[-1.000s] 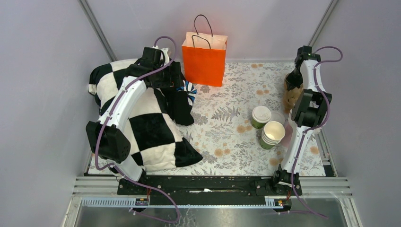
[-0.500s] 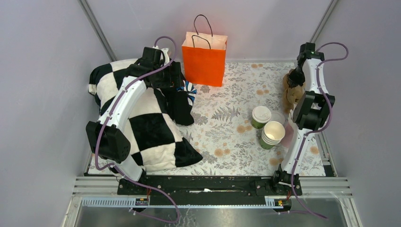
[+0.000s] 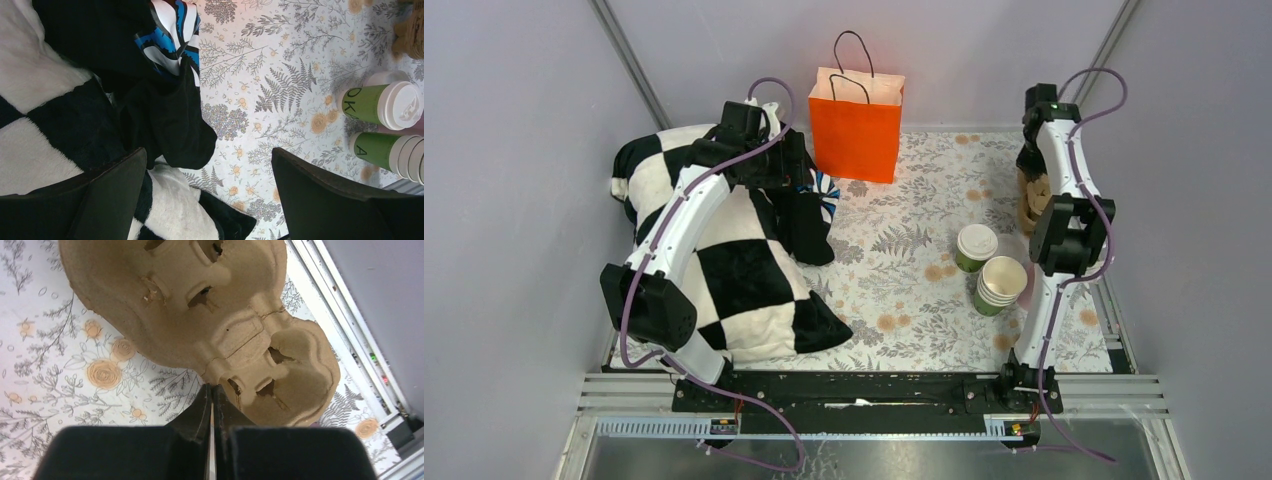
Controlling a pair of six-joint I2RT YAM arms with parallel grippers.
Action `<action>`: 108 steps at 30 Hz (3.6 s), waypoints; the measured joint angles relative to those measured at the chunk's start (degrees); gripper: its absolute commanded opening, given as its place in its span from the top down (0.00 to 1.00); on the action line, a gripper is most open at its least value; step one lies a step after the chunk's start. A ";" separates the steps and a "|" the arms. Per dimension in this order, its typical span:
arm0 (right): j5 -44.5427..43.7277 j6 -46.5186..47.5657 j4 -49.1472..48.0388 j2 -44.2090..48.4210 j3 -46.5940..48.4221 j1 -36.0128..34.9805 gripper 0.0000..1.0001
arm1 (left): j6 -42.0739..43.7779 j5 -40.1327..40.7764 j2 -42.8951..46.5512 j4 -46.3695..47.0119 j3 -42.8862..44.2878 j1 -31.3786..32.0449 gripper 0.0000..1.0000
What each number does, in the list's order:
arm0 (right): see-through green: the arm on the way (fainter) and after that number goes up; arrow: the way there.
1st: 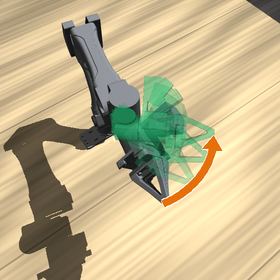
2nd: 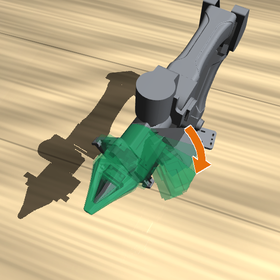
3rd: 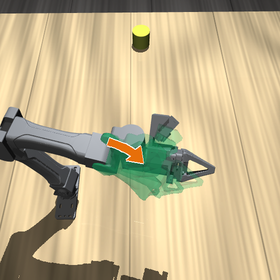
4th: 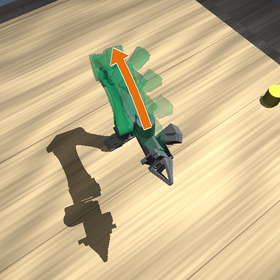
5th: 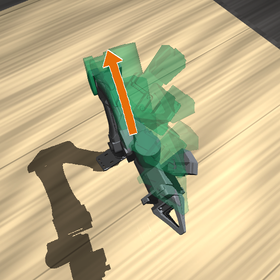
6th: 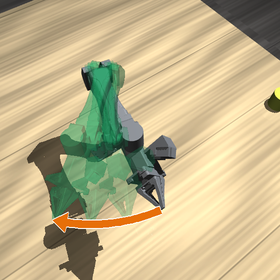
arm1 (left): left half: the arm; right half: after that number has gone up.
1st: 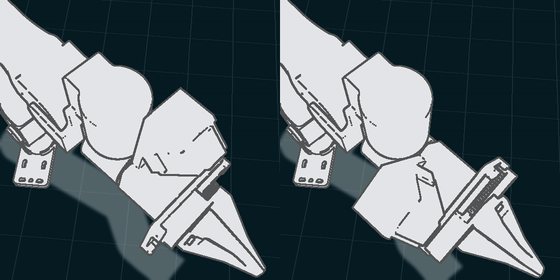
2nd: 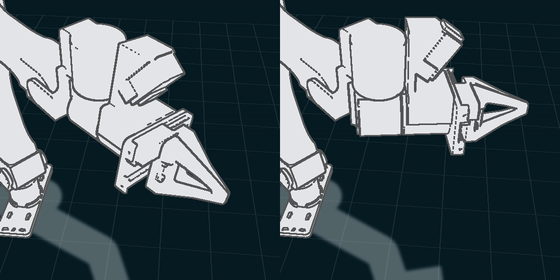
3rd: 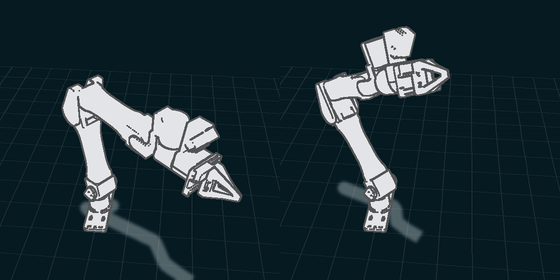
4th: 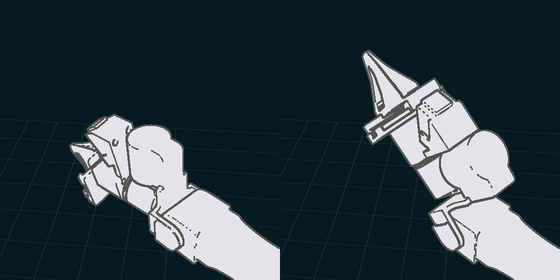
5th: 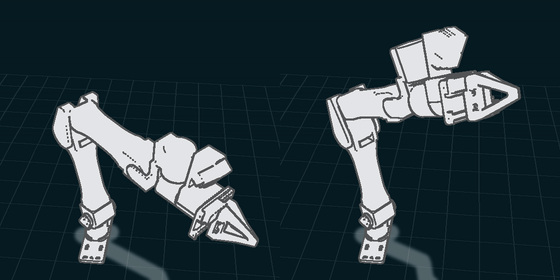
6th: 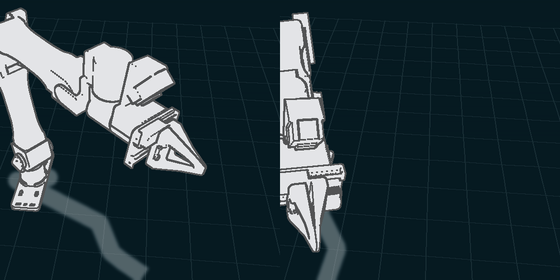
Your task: Pack the takeout coffee
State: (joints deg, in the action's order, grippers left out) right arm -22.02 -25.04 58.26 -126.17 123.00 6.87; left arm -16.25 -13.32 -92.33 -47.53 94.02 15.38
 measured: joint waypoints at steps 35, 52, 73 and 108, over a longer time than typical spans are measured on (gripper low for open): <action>18.32 18.29 -16.11 35.10 -29.42 -43.50 1.00 | -20.65 -9.46 5.92 1.31 1.51 1.16 0.12; 18.36 15.63 -21.53 46.47 -42.62 -53.96 1.00 | -23.65 -1.77 3.74 -7.52 9.86 13.92 0.34; 18.69 15.85 -21.53 46.51 -42.62 -54.12 0.95 | -19.82 12.28 1.20 -12.31 11.39 19.45 1.00; 68.30 -24.11 -38.73 59.52 -58.31 -19.21 0.34 | -18.84 12.20 31.54 12.11 -9.11 19.54 1.00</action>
State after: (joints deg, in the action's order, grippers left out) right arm 46.28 -49.15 19.53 -66.65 64.69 -12.34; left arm -35.09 -1.13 -60.80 -35.42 84.90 34.92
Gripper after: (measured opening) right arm 0.662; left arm 0.011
